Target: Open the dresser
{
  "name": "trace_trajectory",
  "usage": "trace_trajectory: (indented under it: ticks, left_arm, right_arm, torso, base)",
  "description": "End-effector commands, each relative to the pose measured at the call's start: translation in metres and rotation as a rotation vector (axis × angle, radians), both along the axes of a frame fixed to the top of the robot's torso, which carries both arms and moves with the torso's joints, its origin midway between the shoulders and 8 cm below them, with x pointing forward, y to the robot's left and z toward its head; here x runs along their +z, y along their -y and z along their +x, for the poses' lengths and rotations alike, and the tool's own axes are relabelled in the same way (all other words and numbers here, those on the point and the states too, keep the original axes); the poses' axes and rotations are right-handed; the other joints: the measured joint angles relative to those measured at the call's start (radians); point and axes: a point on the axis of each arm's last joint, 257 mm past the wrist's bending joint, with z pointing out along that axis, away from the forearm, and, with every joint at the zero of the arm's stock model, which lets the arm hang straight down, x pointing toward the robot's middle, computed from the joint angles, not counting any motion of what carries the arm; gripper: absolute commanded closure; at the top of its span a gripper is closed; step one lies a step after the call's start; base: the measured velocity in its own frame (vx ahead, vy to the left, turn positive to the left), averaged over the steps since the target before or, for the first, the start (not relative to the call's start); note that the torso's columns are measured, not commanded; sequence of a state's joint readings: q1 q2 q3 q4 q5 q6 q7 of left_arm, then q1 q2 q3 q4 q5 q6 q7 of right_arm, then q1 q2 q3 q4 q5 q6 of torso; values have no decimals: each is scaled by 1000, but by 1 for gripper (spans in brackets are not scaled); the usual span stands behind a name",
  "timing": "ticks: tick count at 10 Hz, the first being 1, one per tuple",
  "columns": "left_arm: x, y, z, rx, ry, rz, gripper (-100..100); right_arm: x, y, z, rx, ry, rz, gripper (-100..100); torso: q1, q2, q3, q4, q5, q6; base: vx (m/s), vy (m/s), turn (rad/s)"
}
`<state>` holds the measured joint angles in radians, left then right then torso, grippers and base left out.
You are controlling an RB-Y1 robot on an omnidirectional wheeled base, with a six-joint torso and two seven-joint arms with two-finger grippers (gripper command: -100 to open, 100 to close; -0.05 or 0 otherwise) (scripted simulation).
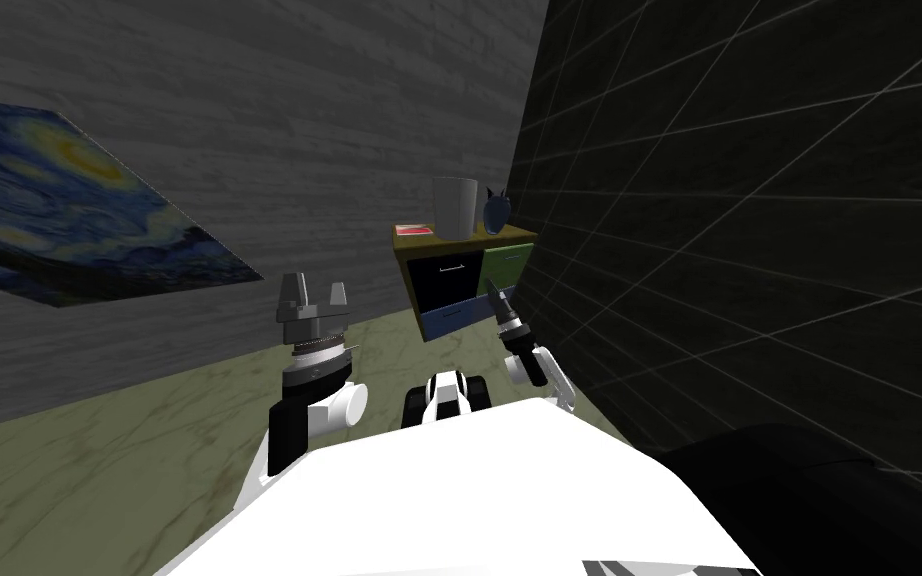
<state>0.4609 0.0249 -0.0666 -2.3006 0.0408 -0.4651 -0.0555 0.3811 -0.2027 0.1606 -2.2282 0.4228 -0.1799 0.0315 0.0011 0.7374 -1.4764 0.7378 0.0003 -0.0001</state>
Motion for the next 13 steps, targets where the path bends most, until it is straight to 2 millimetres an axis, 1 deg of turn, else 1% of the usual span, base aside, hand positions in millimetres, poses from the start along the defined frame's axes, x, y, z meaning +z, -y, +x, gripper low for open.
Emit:
trace_trajectory:
  ticks: [1, 2, 3, 5, 6, 7, 8, 10, 11, 12, 13]
  left_arm:
    - [0, 0, 0, 0, 0, 0, 0]
    - [0, 0, 0, 0, 0, 0, 0]
    - [0, 0, 0, 0, 0, 0, 0]
    - [0, 0, 0, 0, 0, 0, 0]
    - [0, 0, 0, 0, 0, 0, 0]
    - [0, 0, 0, 0, 0, 0, 0]
    - [0, 0, 0, 0, 0, 0, 0]
    - [0, 0, 0, 0, 0, 0, 0]
    - [0, 0, 0, 0, 0, 0, 0]
    - [0, 0, 0, 0, 0, 0, 0]
    - [0, 0, 0, 0, 0, 0, 0]
  right_arm:
    - [-22, -10, 10, -29, -42, -133, -100]
    - [-23, -11, 10, -37, -36, -161, -100]
    - [-36, -18, 14, -49, -64, -230, -100]
    - [-37, -18, 14, -60, -56, -266, -100]
    - [-51, -25, 19, -75, -79, -346, -100]
    - [-51, -25, 19, -83, -72, -373, -100]
    - [-64, -32, 22, -92, -88, -447, -100]
    - [-65, -30, 23, -108, -83, -483, -100]
    - [-78, -35, 26, -125, -99, -566, -100]
    - [-77, -35, 26, -135, -90, -594, -100]
    - [-89, -40, 28, -145, -101, -669, -100]
  torso:
    - [-1, 1, 1, 0, 0, 0]
    - [-1, 0, 0, 0, 0, 0]
    - [-2, 1, 0, 0, -1, 0]
    - [-2, 1, 0, 0, 0, 0]
    - [-2, 4, 2, 1, -1, 0]
    - [-1, 1, 1, 1, 0, 0]
    - [-1, 1, 0, 0, 0, 0]
    - [-1, 0, 0, 0, 0, 0]
    - [-2, 2, 1, 0, -1, 0]
    - [-2, 0, 0, 0, -1, 0]
    - [-1, 0, 0, 0, 0, 0]
  base:
    - [127, 40, -22]
    - [112, 31, -8]
    - [126, 31, -15]
    - [91, 19, -4]
    - [97, 29, -19]
    - [90, 29, -11]
    - [102, 41, -18]
    - [85, 29, -3]
    - [105, 9, -17]
    - [98, 28, -6]
    - [114, 45, -17]
